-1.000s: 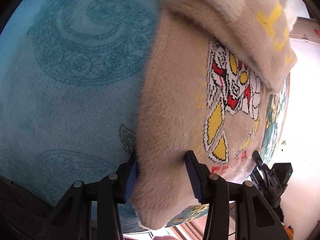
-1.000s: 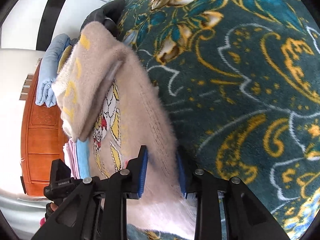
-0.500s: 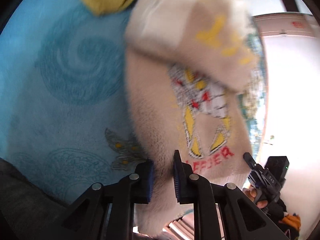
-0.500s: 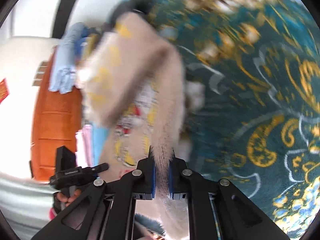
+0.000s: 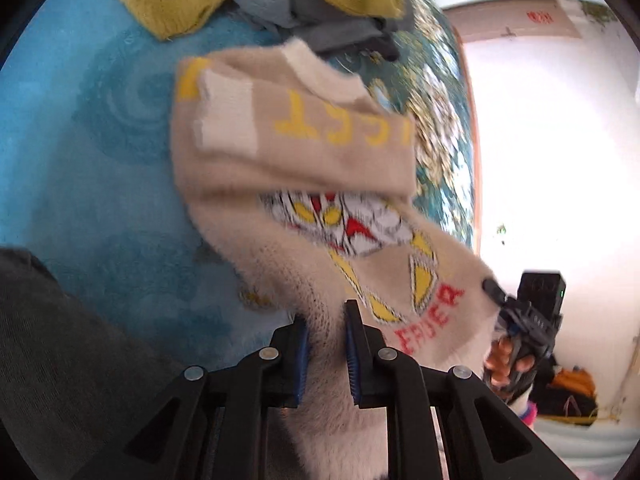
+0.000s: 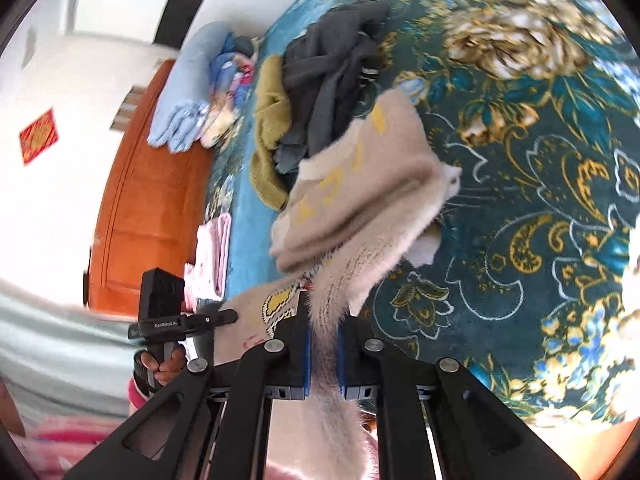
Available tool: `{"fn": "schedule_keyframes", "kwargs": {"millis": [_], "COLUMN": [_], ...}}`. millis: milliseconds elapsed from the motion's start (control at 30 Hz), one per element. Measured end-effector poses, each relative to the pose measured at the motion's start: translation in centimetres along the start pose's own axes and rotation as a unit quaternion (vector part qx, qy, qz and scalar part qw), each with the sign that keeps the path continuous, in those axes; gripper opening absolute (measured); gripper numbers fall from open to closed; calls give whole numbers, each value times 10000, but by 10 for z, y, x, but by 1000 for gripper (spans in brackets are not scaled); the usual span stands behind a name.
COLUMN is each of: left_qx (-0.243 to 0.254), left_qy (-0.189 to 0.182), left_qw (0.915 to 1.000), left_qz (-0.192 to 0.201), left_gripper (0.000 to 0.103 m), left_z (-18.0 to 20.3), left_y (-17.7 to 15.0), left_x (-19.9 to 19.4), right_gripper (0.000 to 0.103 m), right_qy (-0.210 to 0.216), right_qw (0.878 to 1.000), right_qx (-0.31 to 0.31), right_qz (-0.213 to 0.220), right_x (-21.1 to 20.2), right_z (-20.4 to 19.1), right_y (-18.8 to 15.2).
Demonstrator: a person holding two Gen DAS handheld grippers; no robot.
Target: Fold clothes
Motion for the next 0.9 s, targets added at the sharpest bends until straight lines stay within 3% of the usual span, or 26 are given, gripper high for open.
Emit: {"fn": "schedule_keyframes", "kwargs": {"millis": [67, 233, 433, 533, 600, 733, 800, 900], "left_qx": [-304, -1301, -2474, -2598, -2586, -2450, -2283, -1840], "left_qy": [-146, -614, -1480, -1641, -1682, -1595, -1433, -998], "left_qw": [9994, 9893, 9558, 9477, 9457, 9476, 9536, 9676], "left_qz": [86, 248, 574, 861, 1028, 1288, 1342, 1412], "left_gripper": [17, 20, 28, 40, 48, 52, 53, 55], "left_z": [7, -31, -72, -77, -78, -86, -84, -79], "left_y": [20, 56, 79, 83, 84, 78, 80, 76], "left_x": [23, 44, 71, 73, 71, 56, 56, 43], "right_gripper": [10, 10, 13, 17, 23, 35, 37, 39], "right_qy": [91, 320, 308, 319, 361, 423, 400, -83], "right_qw": [9998, 9968, 9866, 9799, 9762, 9729, 9718, 9780], "right_qx": [161, 694, 1562, 1927, 2082, 2172, 2163, 1860], "right_qz": [82, 252, 349, 417, 481, 673, 849, 940], "right_x": [10, 35, 71, 83, 86, 81, 75, 71], "right_z": [-1, 7, 34, 48, 56, 64, 67, 66], "right_y": [13, 60, 99, 108, 111, 118, 122, 126]}}
Point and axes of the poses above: each gripper's, at about its wrist camera, not at the fingertips, and x roughly the way its jaws point, z to its right, y to its top, the point moved 1 cm from there along x, roughly the way its jaws point, and after that the axes turned 3 degrees about z, right-handed, at the moved point
